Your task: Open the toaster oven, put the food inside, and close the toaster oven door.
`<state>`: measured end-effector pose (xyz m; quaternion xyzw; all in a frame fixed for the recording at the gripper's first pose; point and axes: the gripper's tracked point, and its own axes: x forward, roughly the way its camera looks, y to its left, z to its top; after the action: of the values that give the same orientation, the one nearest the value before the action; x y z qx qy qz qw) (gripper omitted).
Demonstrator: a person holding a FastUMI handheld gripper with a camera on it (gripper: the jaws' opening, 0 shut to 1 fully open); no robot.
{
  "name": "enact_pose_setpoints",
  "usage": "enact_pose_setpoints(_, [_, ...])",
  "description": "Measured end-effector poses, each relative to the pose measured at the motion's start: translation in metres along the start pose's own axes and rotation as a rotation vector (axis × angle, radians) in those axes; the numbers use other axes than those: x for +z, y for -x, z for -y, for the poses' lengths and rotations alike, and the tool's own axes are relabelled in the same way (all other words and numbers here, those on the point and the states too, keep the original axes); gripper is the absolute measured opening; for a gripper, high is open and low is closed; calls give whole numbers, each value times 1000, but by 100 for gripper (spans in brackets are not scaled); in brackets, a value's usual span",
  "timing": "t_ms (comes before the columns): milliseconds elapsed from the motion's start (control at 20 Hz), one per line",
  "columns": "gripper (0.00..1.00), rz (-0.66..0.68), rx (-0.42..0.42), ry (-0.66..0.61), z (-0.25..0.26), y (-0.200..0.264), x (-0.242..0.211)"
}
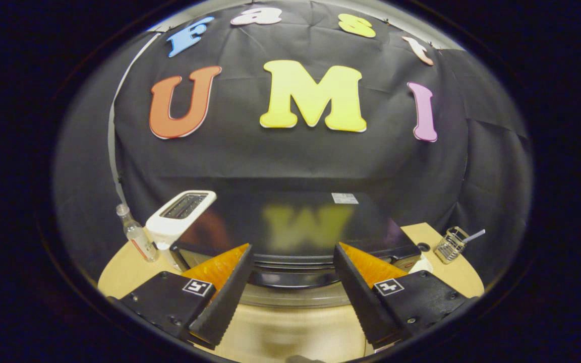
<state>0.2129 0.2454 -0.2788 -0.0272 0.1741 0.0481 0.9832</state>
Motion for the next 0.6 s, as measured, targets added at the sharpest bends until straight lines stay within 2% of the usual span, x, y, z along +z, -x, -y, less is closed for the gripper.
enact_pose_setpoints(300, [100,6,-6,-28,2,6,-6])
enact_pose_setpoints(600, [100,-14,-1,-47,1,42,-34])
